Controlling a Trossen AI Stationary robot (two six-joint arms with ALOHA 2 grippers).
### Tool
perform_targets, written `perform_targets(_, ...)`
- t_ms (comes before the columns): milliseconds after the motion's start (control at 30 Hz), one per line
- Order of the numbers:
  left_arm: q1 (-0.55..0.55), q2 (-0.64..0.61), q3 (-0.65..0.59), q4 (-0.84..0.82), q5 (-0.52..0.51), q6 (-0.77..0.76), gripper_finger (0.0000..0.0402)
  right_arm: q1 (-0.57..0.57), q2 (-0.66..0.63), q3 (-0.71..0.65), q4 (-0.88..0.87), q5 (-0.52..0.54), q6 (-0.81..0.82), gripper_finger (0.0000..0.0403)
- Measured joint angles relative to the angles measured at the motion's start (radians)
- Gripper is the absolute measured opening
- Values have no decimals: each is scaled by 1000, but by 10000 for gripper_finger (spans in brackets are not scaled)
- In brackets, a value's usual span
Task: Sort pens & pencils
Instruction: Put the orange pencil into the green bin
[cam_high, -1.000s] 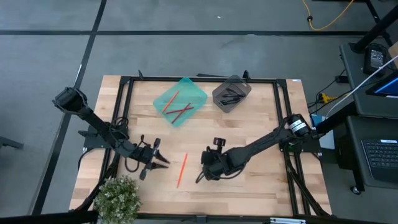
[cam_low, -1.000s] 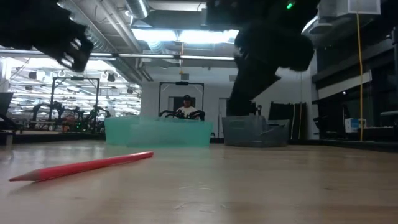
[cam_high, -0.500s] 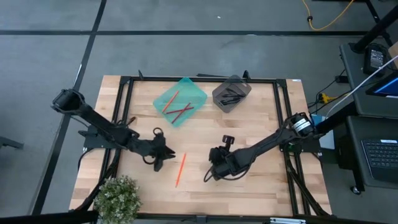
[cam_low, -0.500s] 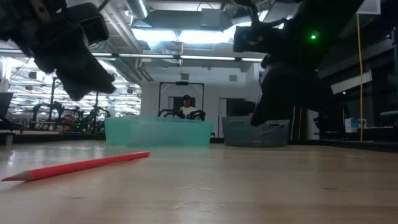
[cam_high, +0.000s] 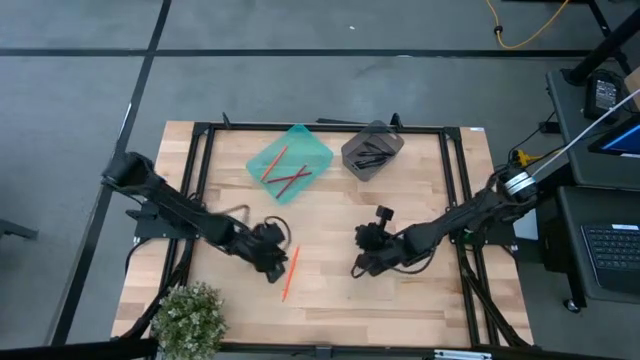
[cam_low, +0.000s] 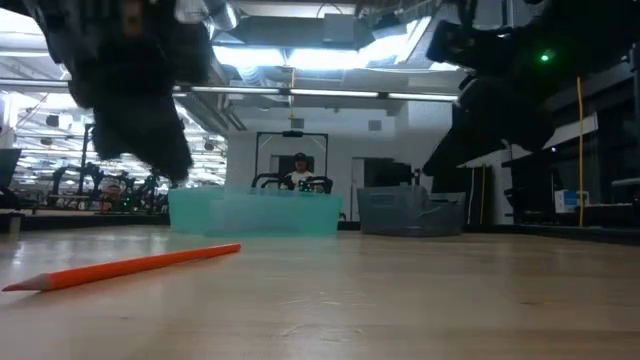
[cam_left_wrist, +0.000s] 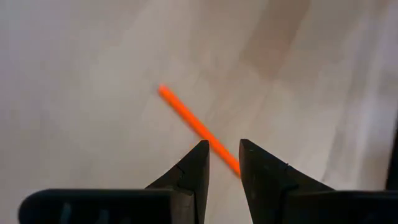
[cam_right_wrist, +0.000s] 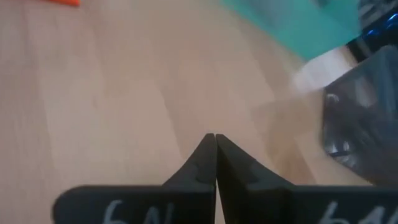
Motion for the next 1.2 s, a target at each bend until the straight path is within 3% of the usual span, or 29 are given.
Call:
perform_targets(133, 7, 135, 102, -108, 84, -103, 81, -1, -63, -74, 134, 16, -115, 3)
perform_targets(300, 17, 269, 228, -210, 148, -119, 81, 0, -124, -179, 368, 8, -258, 3)
perform_targets(500, 29, 326, 333, -273, 151, -118, 81, 0, -152, -272, 617, -75, -361, 3)
perform_targets(733, 45, 333, 358, -298, 142, -168, 81, 15, -151, -287, 629, -126, -366, 3)
perform_targets(1200, 48, 332, 358, -346, 118, -244, 81, 56, -151, -284, 648, -129, -393, 3)
